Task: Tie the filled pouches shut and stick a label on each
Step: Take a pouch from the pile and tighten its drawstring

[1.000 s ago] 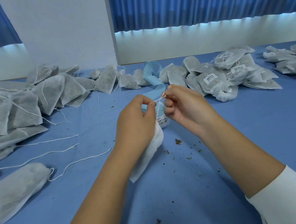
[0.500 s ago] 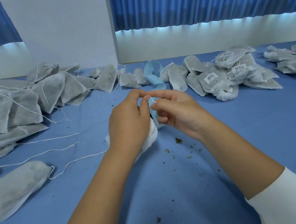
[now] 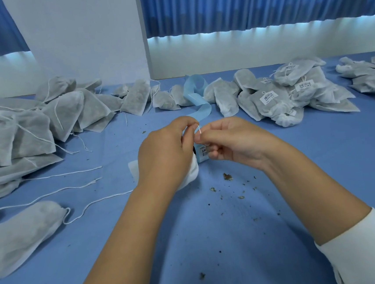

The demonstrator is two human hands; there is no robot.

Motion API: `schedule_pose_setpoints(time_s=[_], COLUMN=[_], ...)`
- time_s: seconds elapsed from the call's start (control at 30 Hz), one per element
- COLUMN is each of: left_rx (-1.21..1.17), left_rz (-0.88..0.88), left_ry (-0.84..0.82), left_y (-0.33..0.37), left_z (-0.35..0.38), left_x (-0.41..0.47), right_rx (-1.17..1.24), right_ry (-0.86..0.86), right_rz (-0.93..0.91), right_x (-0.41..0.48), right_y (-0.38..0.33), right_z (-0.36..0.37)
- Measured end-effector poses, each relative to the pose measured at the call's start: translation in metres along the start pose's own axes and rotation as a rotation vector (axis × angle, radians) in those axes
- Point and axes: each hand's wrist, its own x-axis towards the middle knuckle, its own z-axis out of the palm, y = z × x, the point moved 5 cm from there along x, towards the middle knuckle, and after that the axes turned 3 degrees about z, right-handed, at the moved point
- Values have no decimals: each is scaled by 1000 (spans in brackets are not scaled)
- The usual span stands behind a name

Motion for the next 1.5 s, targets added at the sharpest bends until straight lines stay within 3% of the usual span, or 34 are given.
schedule_pose_setpoints(time_s=[0.23,0.37,0.9,1.07,1.27,1.37,1.5], left_rx=[-49,-83,-131,-146,-441,-273,-57], left_rz=[-12,-46,-84,-98,-336,-276,-237], left_ry=[8,29,67,5,-297,-421,-317], left_y=[-10,-17,-11,-13,-28,-35,-51], left_z=[1,-3,3,4,5,2,-6], left_x=[3,6,7,8,13,10,13], right_rx=[184,427,734,593,475,418,189], right_ry=[-107,-7,52,101,241,285,360], right_rz=[17,-42,-117,-203,-294,-326,-434], right_x=[-4,-5,0,-3,-8,-10,-16], right_y=[-4,-11,-14,-16,-22,-25,-30], right_z=[1,-7,-9,-9,-17,-18,-11])
